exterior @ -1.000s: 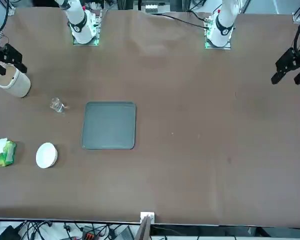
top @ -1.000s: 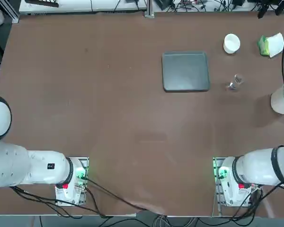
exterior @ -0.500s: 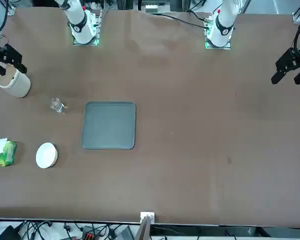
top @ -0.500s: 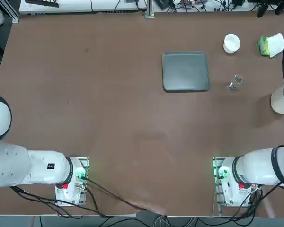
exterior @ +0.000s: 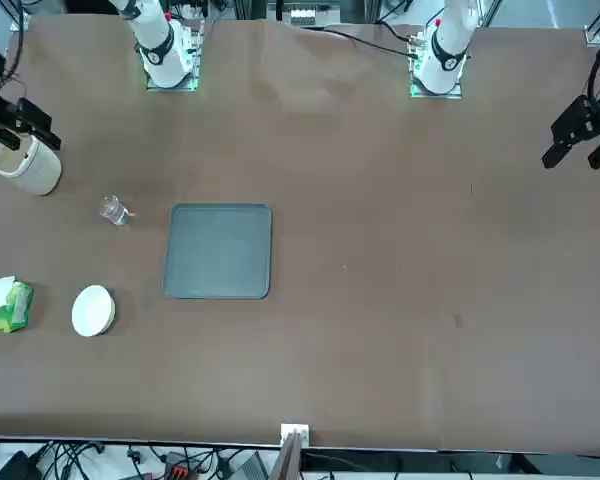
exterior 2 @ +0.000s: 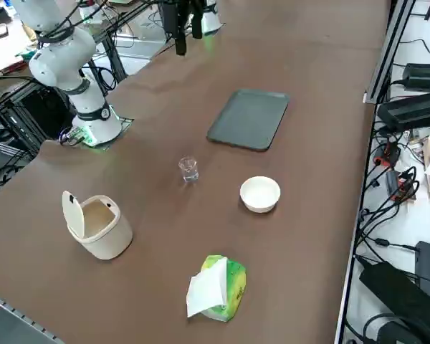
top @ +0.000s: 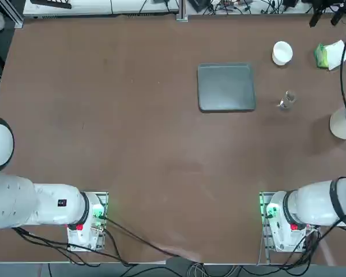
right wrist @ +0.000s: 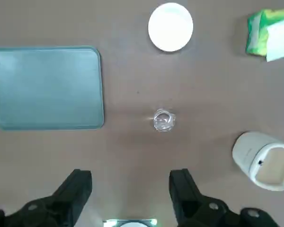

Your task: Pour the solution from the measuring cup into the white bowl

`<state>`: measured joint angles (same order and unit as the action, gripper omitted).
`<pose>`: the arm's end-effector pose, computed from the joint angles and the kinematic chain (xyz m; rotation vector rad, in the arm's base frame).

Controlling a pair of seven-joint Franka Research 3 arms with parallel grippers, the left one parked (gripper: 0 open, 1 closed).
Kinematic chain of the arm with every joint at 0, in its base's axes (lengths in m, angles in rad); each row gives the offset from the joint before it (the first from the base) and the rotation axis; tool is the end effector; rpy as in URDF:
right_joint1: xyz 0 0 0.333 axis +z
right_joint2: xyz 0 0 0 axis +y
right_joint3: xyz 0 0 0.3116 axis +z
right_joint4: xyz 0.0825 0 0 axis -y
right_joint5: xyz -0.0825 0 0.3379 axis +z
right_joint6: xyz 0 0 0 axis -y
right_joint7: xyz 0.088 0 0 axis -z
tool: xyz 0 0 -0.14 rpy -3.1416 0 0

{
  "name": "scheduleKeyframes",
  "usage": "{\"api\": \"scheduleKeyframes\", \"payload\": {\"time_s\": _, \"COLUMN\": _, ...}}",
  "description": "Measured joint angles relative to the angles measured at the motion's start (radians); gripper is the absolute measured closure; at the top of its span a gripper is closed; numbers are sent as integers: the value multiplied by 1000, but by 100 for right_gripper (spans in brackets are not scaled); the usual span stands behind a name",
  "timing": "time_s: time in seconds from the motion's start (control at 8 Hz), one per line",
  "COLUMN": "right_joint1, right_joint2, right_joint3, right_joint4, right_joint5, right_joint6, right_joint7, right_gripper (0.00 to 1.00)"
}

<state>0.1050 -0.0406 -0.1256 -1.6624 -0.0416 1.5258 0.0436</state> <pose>0.4855 -0.0171 0.5650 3.0988 -0.0988 -0.1488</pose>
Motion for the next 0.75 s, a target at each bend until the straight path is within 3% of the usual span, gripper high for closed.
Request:
{"api": "scheduleKeyframes", "payload": {"time_s": 0.25, "right_joint1": 82, "right_joint2": 33, "right_joint3": 5, "right_joint4": -32, "right_joint5": -78, "right_joint6": 39, "right_joint7": 193, "right_gripper": 0}}
{"api": "scheduleKeyframes", "payload": {"time_s": 0.75, "right_joint1": 301, "right_joint2": 79, "right_joint3": 12, "right_joint4": -240, "right_joint5": -338, "right_joint6": 186, "right_joint7": 676, "right_gripper": 0}}
